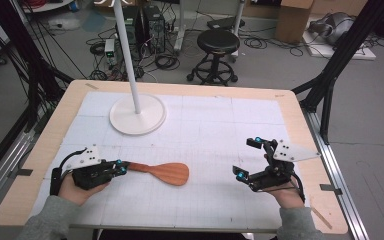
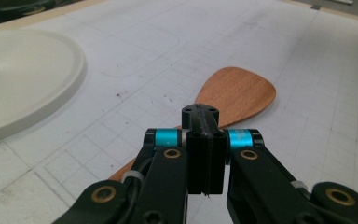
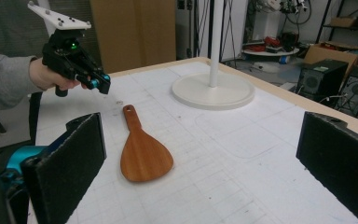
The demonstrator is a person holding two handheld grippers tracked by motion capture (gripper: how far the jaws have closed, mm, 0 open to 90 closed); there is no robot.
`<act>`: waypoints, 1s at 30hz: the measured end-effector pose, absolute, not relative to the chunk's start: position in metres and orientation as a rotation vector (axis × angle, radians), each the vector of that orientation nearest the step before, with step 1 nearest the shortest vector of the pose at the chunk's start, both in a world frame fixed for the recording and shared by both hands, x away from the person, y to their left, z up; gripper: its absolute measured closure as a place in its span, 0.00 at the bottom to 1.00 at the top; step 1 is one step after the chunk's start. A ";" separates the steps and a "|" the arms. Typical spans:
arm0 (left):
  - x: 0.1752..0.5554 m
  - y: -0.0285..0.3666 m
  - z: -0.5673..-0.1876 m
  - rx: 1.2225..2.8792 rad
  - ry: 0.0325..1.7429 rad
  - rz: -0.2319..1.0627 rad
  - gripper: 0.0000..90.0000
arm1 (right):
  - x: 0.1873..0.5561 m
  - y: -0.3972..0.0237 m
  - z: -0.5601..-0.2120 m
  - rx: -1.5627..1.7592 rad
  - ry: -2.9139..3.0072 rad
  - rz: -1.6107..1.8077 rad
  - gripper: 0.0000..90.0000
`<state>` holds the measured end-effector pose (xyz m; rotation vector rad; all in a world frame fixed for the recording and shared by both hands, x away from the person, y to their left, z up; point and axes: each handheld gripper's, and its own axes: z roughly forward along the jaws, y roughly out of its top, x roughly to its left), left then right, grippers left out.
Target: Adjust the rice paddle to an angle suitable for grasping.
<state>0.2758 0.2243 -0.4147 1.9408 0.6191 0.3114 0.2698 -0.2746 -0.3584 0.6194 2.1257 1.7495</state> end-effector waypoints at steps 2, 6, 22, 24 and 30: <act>0.278 0.221 -0.419 1.956 0.631 0.303 1.00 | 0.269 -0.274 -0.359 0.624 2.130 1.750 0.00; 0.284 0.216 -0.427 1.995 0.658 0.300 1.00 | 0.268 -0.275 -0.359 0.626 2.137 1.747 0.00; 0.296 0.208 -0.444 2.099 0.696 0.255 1.00 | 0.268 -0.277 -0.362 0.630 2.142 1.740 0.00; 0.297 0.207 -0.445 2.108 0.705 0.258 1.00 | 0.267 -0.277 -0.362 0.640 2.146 1.737 0.00; 0.301 0.206 -0.449 2.123 0.722 0.256 1.00 | 0.267 -0.277 -0.362 0.638 2.149 1.739 0.00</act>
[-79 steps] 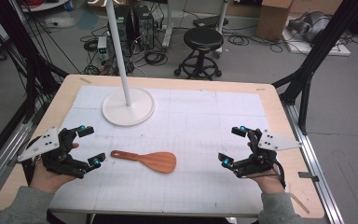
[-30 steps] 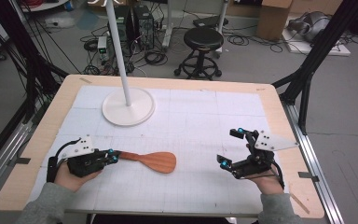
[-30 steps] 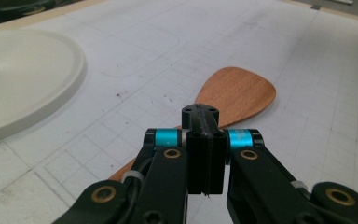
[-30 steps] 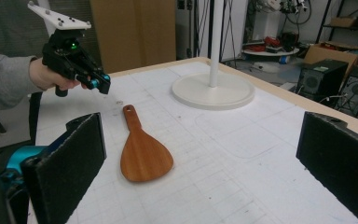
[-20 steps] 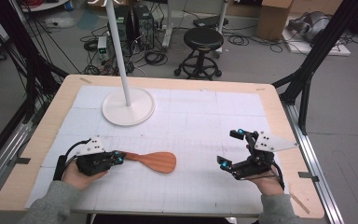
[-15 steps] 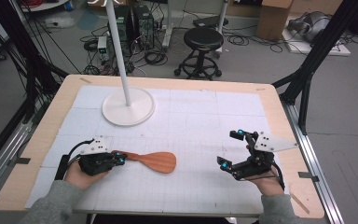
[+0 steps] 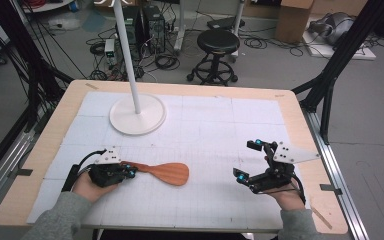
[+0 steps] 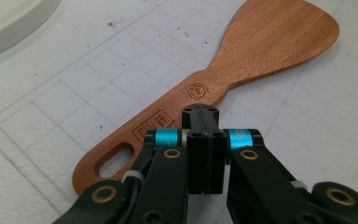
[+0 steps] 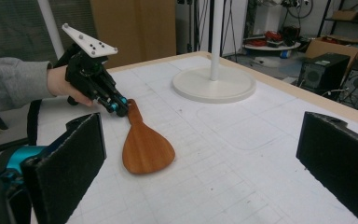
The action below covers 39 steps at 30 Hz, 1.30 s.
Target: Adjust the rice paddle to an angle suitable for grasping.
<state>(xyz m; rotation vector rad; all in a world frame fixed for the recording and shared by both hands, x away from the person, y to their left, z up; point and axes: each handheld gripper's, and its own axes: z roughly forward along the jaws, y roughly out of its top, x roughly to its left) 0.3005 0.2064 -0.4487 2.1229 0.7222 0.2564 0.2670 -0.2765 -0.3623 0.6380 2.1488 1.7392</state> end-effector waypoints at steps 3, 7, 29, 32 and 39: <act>0.302 0.206 -0.449 2.121 0.723 0.262 1.00 | 0.267 -0.276 -0.363 0.639 2.150 1.737 0.00; 0.304 0.206 -0.450 2.115 0.738 0.275 1.00 | 0.267 -0.275 -0.364 0.637 2.154 1.734 0.00; 0.326 0.194 -0.450 2.098 0.819 0.355 1.00 | 0.268 -0.275 -0.365 0.641 2.158 1.732 0.00; 0.326 0.193 -0.449 2.102 0.814 0.362 1.00 | 0.268 -0.275 -0.365 0.645 2.161 1.727 0.00; 0.318 0.187 -0.434 2.051 0.767 0.358 1.00 | 0.268 -0.276 -0.365 0.645 2.157 1.730 0.00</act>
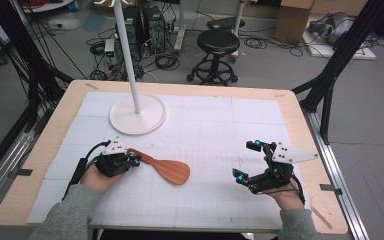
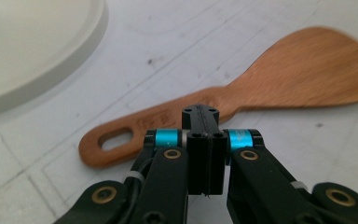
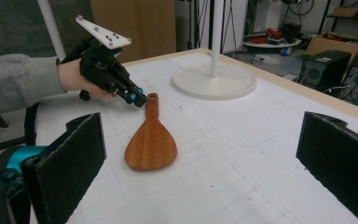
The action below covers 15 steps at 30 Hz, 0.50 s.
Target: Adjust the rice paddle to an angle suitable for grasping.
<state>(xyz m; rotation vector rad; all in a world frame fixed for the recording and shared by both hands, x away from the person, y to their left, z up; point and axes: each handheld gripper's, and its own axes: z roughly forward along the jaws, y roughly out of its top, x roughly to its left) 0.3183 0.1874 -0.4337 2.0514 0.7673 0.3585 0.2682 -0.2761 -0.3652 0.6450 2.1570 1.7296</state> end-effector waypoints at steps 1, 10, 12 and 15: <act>0.318 0.185 -0.431 2.049 0.759 0.354 1.00 | 0.268 -0.276 -0.365 0.649 2.158 1.730 0.00; 0.319 0.141 -0.412 2.051 0.657 0.305 1.00 | 0.267 -0.279 -0.365 0.652 2.134 1.742 0.00; 0.322 0.131 -0.412 2.058 0.647 0.297 1.00 | 0.267 -0.280 -0.364 0.652 2.131 1.752 0.00; 0.326 0.118 -0.413 2.065 0.640 0.281 1.00 | 0.267 -0.280 -0.365 0.654 2.133 1.753 0.00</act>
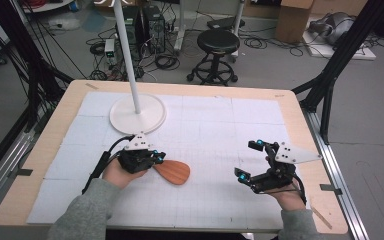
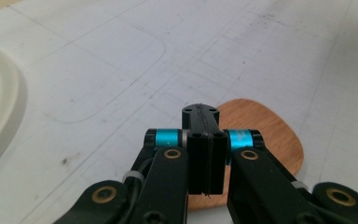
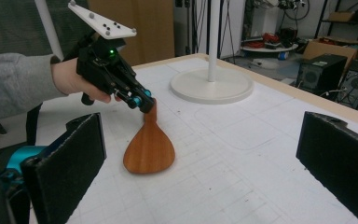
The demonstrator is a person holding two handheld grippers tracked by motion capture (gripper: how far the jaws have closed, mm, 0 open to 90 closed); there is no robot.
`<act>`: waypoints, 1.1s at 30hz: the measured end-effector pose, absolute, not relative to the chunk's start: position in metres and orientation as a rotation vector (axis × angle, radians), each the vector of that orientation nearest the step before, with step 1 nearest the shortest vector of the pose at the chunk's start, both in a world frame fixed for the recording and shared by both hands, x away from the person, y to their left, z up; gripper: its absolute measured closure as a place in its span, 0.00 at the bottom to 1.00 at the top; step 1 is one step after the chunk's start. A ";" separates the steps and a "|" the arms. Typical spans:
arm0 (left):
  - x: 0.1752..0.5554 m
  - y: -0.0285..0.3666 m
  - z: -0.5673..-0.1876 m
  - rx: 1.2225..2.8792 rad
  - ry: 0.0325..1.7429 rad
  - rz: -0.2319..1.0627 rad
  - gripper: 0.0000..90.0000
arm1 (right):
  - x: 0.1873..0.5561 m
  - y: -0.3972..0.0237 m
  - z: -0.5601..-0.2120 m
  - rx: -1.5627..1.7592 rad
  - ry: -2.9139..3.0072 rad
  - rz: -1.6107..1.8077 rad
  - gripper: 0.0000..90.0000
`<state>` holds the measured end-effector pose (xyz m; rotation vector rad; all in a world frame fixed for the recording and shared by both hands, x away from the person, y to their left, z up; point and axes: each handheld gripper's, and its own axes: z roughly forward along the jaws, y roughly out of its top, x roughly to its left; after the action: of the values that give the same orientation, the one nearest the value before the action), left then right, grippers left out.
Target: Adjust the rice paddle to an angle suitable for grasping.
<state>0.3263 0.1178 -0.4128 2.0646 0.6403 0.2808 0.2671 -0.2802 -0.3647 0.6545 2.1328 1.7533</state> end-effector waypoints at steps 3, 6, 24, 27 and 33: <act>0.331 0.106 -0.415 2.074 0.642 0.274 1.00 | 0.267 -0.280 -0.365 0.659 2.137 1.753 0.00; 0.337 0.092 -0.421 2.100 0.661 0.301 1.00 | 0.267 -0.280 -0.365 0.659 2.137 1.755 0.00; 0.354 0.046 -0.443 2.194 0.683 0.243 1.00 | 0.268 -0.283 -0.366 0.656 2.126 1.777 0.00; 0.350 0.046 -0.442 2.218 0.660 0.254 1.00 | 0.268 -0.283 -0.367 0.660 2.132 1.778 0.00; 0.340 0.052 -0.441 2.247 0.606 0.269 1.00 | 0.268 -0.282 -0.367 0.660 2.140 1.776 0.00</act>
<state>0.3404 0.0520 -0.4414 2.2470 0.6063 0.2686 0.2681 -0.2824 -0.3673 0.6595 2.1396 1.7756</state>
